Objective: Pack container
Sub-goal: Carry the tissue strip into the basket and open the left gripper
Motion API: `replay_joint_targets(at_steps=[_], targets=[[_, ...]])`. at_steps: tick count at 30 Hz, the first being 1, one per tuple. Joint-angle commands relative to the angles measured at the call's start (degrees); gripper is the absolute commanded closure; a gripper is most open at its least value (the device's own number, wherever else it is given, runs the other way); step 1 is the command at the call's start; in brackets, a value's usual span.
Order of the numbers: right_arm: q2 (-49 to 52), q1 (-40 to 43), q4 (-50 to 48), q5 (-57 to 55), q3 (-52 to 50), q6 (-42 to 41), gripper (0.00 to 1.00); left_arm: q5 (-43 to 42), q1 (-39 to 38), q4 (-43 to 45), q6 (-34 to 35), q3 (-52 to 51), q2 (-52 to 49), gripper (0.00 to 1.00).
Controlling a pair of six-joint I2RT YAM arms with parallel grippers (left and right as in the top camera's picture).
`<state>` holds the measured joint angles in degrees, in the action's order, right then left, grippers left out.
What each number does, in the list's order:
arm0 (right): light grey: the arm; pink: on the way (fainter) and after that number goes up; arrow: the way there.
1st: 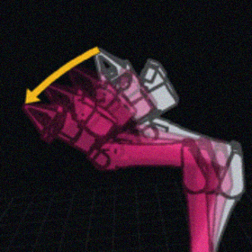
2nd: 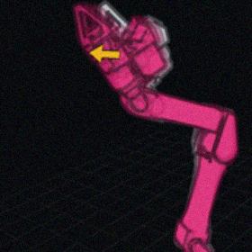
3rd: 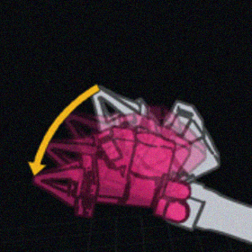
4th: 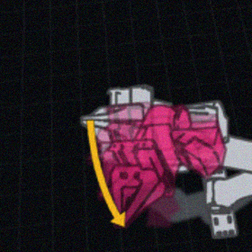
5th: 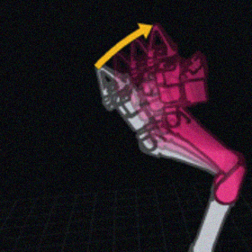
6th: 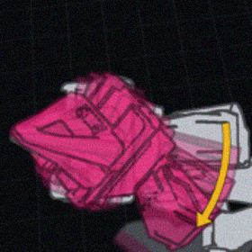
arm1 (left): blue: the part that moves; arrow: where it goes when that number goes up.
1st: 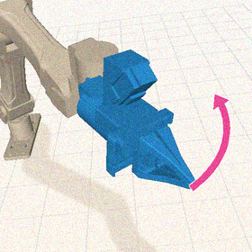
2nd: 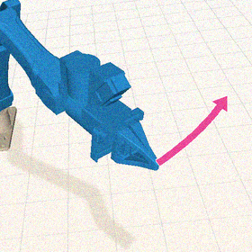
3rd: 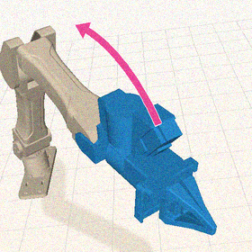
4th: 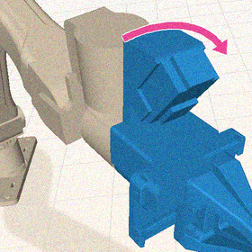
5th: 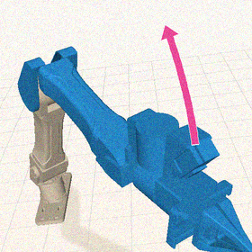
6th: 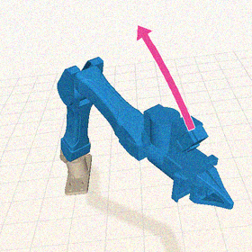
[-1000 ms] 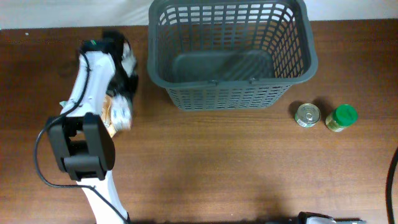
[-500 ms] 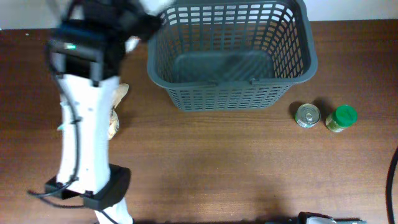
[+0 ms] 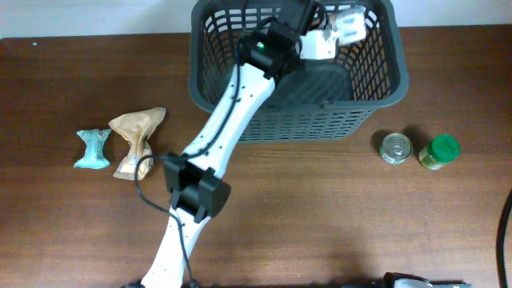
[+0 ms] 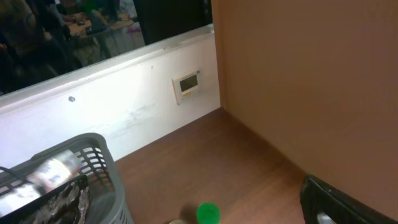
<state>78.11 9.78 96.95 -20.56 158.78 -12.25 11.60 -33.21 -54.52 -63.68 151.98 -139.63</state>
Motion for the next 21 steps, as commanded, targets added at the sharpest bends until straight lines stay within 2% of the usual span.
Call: replay_joint_targets(at_steps=[1,8,9,10,11,16,21], targets=[[0.26,0.52,0.35,-0.92,0.02,-0.66,0.01,5.33,0.92,1.01,-3.67,0.31,-3.13,0.98],[0.26,0.52,0.35,-0.94,0.02,-0.66,0.01,2.12,2.80,1.36,-2.75,-1.75,-5.11,0.98],[0.26,0.52,0.35,-0.92,0.02,-0.66,0.01,2.34,2.80,1.33,-2.73,-2.08,-5.11,0.92],[0.26,0.52,0.35,-0.94,0.02,-0.68,0.01,2.49,2.80,1.36,-1.95,-2.05,-5.11,0.61],[0.26,0.52,0.35,-0.94,0.02,-0.66,0.01,2.89,2.71,1.38,-0.81,-2.05,-4.92,0.02],[0.26,0.52,0.35,-0.94,0.02,-0.68,0.01,3.91,1.88,1.57,6.93,-2.03,-1.20,0.01],[0.26,0.52,0.35,-0.92,0.02,-0.66,0.01,8.68,1.49,-1.25,24.26,0.74,8.87,0.01]])
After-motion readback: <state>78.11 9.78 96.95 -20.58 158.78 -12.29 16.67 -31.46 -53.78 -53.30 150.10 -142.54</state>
